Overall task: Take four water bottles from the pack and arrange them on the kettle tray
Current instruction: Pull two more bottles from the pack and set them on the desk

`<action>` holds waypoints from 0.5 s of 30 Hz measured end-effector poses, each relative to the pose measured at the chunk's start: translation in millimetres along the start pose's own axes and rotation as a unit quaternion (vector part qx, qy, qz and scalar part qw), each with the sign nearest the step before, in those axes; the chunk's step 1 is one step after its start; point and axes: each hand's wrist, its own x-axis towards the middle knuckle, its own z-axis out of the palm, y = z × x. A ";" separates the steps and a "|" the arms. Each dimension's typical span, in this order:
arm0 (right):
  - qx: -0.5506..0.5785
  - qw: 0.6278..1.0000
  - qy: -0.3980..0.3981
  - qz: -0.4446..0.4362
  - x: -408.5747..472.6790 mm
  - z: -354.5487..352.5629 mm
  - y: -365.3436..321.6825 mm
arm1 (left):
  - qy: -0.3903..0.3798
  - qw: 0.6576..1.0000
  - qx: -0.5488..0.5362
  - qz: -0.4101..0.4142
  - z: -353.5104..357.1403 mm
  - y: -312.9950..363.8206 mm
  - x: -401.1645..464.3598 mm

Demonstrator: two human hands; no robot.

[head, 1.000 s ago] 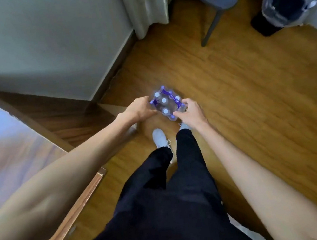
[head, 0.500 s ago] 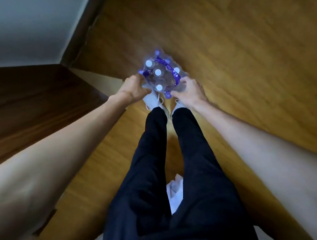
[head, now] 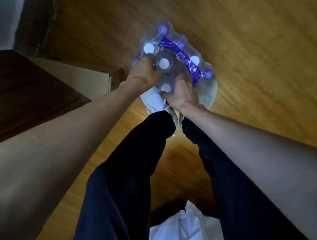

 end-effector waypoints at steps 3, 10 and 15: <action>-0.052 0.999 0.009 -0.002 24.6 17.0 2.6 | -0.003 1.000 0.007 0.017 14.5 -4.6 29.0; -0.133 0.991 0.001 -0.011 56.6 41.2 -3.7 | 0.061 0.996 -0.023 0.053 44.3 -0.2 55.8; -0.085 0.996 -0.012 0.017 53.6 35.0 1.9 | 0.051 0.998 0.009 0.040 58.9 10.4 53.0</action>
